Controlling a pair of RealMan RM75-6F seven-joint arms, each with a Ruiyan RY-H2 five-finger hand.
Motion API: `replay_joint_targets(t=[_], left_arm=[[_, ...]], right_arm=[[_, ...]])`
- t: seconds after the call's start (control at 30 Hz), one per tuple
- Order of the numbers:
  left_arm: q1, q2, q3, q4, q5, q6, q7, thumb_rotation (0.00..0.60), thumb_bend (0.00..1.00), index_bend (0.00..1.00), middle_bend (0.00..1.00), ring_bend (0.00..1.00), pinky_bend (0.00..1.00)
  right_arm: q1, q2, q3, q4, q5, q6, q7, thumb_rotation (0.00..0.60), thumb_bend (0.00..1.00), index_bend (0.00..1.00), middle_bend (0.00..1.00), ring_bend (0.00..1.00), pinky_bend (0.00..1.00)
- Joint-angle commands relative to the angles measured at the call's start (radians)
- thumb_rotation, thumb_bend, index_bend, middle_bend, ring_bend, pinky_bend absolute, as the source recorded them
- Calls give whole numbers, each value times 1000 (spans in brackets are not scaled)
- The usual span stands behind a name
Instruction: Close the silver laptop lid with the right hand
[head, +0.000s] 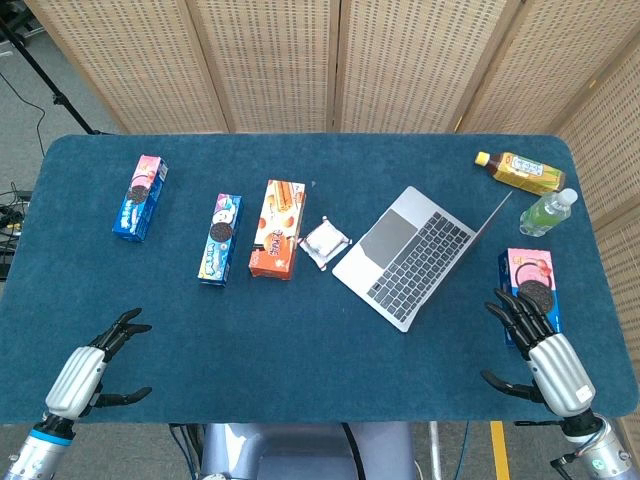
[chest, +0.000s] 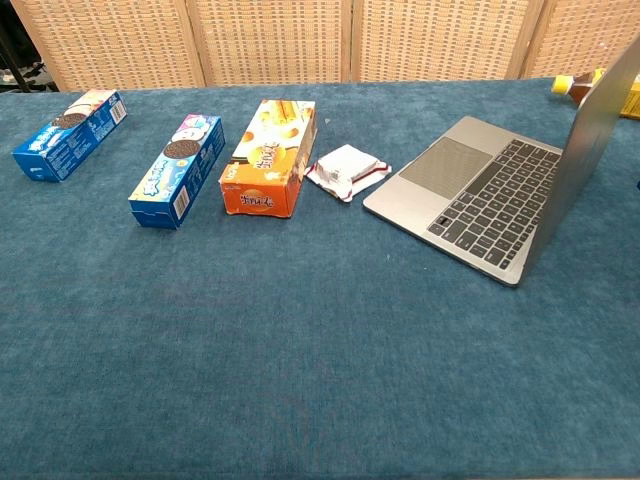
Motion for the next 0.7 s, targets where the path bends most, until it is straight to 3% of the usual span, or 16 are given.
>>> replay_joint_targets(t=[0.03,0.7], left_arm=[[1,2,0,-1,0,2,-2,600,12,228,121,204,286],[11,11,5,0,7,20,-17,600,13,229,121,205,286]], right_arm=[[3,-1,1,-1,3,-7,-1,600,218,0,0,0,0],[72,27,43,-10,65,-109,35,600,219,0,0,0,0]])
